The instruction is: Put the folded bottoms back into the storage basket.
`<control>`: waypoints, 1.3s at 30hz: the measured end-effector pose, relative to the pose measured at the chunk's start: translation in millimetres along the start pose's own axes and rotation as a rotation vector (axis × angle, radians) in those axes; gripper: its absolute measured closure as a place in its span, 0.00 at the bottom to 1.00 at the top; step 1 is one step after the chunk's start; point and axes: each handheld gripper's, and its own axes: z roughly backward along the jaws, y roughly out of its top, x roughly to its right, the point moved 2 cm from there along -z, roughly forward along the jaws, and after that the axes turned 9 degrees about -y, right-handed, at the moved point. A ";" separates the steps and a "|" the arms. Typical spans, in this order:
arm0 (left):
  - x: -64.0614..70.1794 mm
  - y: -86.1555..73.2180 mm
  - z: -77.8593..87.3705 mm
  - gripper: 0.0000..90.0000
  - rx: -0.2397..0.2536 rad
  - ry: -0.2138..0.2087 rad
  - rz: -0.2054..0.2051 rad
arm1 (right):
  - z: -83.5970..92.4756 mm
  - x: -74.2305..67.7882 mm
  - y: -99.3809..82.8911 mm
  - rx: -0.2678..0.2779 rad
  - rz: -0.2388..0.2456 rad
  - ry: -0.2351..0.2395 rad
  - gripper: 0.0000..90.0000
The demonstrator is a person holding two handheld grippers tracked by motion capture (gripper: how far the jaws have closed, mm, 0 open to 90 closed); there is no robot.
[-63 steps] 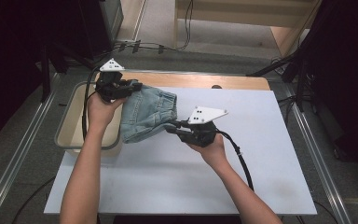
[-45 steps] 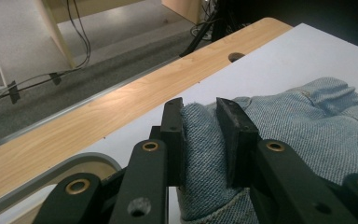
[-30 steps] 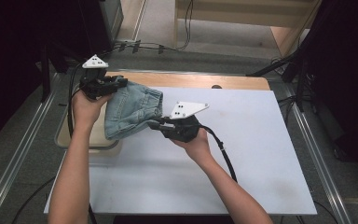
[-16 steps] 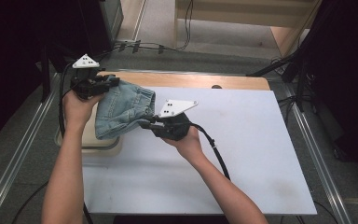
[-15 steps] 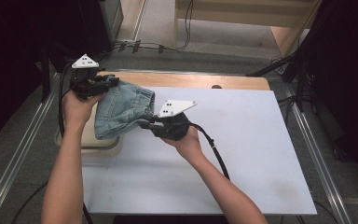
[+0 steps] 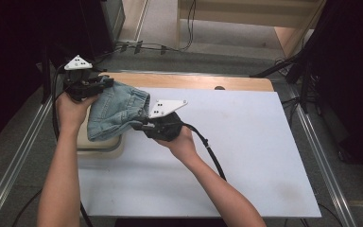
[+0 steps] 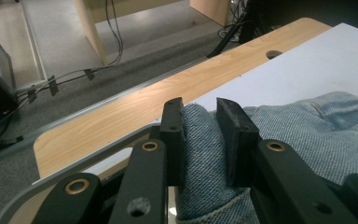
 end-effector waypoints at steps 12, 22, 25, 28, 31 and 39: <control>-6.9 -3.5 7.8 0.82 -0.006 0.043 -0.018 | -13.0 -2.6 8.2 -0.001 -0.011 0.015 0.86; -14.3 -6.1 14.2 0.82 0.004 0.060 -0.004 | -22.4 -5.9 15.3 -0.003 -0.007 0.019 0.86; -15.6 -6.4 15.6 0.82 0.007 0.065 -0.003 | -25.7 -6.9 17.0 -0.005 -0.007 0.022 0.86; -18.2 -7.8 18.3 0.81 0.009 0.072 0.002 | -28.5 -8.5 18.7 -0.008 -0.006 0.024 0.86; -20.0 -8.6 20.1 0.81 0.011 0.078 0.005 | -31.0 -9.8 20.6 -0.010 -0.004 0.026 0.86; -24.0 -10.1 24.1 0.81 0.017 0.091 0.007 | -37.9 -11.5 24.5 -0.009 0.001 0.029 0.86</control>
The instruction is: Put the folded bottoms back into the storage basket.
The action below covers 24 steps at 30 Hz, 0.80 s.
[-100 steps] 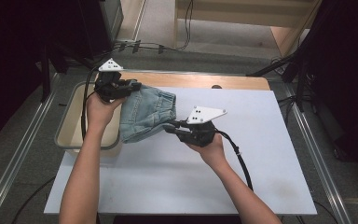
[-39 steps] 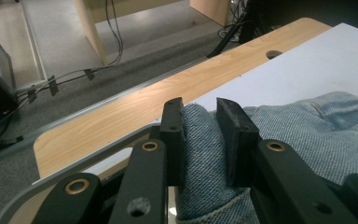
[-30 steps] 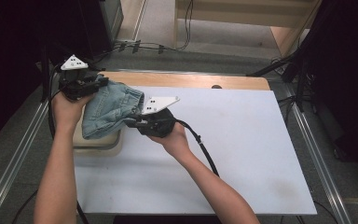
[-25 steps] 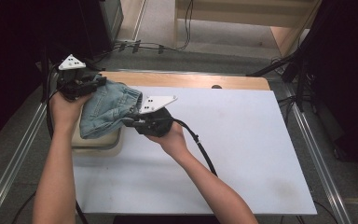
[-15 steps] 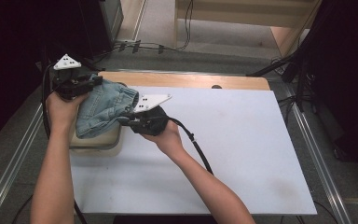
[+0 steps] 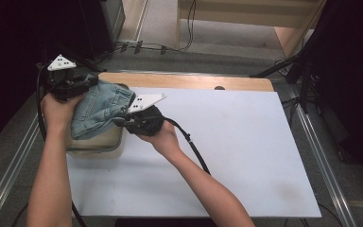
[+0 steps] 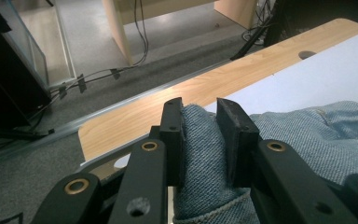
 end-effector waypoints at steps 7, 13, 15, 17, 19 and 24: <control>-3.6 -1.6 3.2 0.81 0.004 0.019 -0.004 | -5.6 -1.3 2.9 -0.005 0.003 0.000 0.86; -8.4 -2.9 6.2 0.81 0.019 0.028 0.000 | -12.4 -5.1 5.5 -0.008 0.006 0.003 0.86; -10.5 -3.7 7.3 0.81 0.022 0.028 0.002 | -14.7 -5.8 6.3 -0.008 0.010 0.003 0.86; -12.5 -4.5 7.6 0.81 0.019 0.030 0.005 | -17.1 -7.0 7.4 -0.011 0.009 0.005 0.86; -14.3 -5.4 8.1 0.81 0.016 0.033 0.009 | -19.7 -8.0 8.4 -0.013 0.010 0.007 0.86; -18.2 -7.3 7.9 0.81 0.005 0.032 0.009 | -25.7 -10.4 9.9 -0.023 0.011 0.010 0.86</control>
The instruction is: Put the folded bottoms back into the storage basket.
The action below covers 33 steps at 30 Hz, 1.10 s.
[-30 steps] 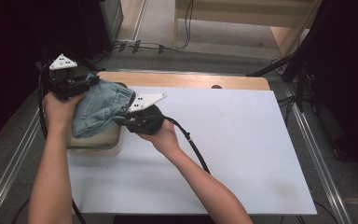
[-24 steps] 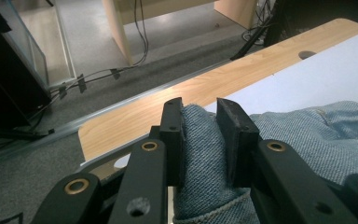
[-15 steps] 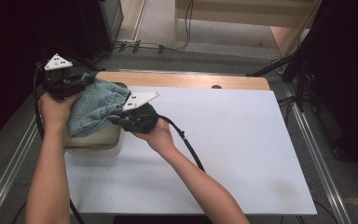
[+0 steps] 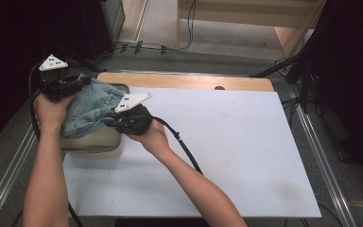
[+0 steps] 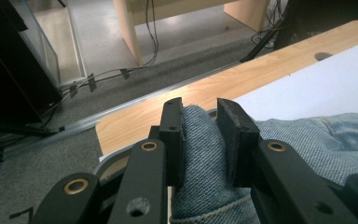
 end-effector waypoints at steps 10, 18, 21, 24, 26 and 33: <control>-11.2 -5.3 -4.4 0.81 -0.027 -0.011 0.006 | -11.0 0.8 -2.6 -0.016 -0.006 -0.001 0.86; -19.5 -10.9 -12.0 0.81 -0.038 -0.015 0.023 | -20.0 2.5 -6.1 -0.037 -0.005 -0.016 0.86; -22.2 -13.0 -13.4 0.81 -0.042 -0.015 0.028 | -23.5 2.7 -7.5 -0.043 -0.006 -0.015 0.86; -24.0 -15.4 -14.9 0.81 -0.055 -0.016 0.032 | -25.6 2.9 -8.9 -0.049 -0.011 -0.014 0.86; -24.4 -16.2 -16.0 0.81 -0.054 -0.017 0.034 | -27.0 2.9 -9.4 -0.050 -0.012 -0.014 0.86; -27.6 -19.2 -18.6 0.80 -0.067 -0.007 0.033 | -31.9 0.2 -10.8 -0.054 -0.001 -0.027 0.86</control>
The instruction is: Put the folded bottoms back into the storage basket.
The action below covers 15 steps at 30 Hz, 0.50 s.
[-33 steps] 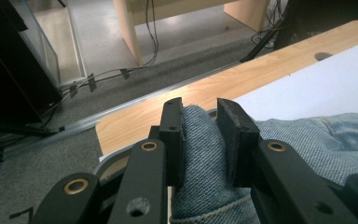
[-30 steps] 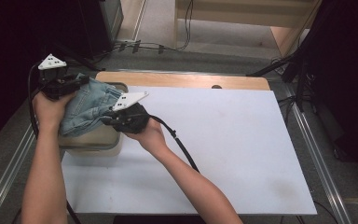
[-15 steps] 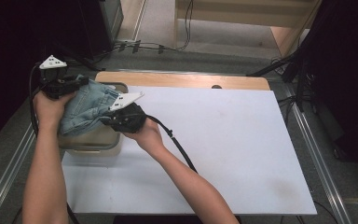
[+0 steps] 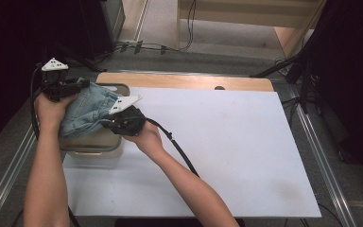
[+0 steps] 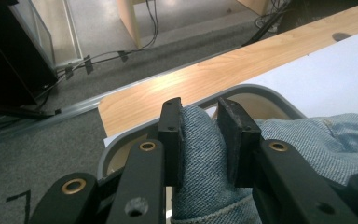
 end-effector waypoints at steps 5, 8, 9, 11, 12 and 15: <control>-3.3 -3.8 -4.8 0.71 -0.025 0.045 0.022 | -5.2 -1.1 -2.8 -0.017 -0.002 0.006 0.83; -7.3 -7.8 -7.1 0.47 -0.027 0.027 0.094 | -7.7 0.3 -4.3 -0.040 -0.048 0.009 0.58; -6.7 -8.9 -6.6 0.43 -0.025 0.022 0.098 | -6.9 1.8 -4.4 -0.047 -0.060 0.000 0.52; -4.2 -9.6 -6.7 0.33 -0.030 0.013 0.101 | -3.6 6.3 -4.4 -0.047 -0.075 -0.025 0.42; -2.7 -9.7 -6.9 0.31 -0.034 -0.008 0.107 | -1.1 8.7 -4.4 -0.051 -0.082 -0.040 0.38; 4.3 -7.7 -6.8 0.20 -0.033 -0.029 0.099 | 5.3 14.1 -4.8 -0.057 -0.090 -0.038 0.31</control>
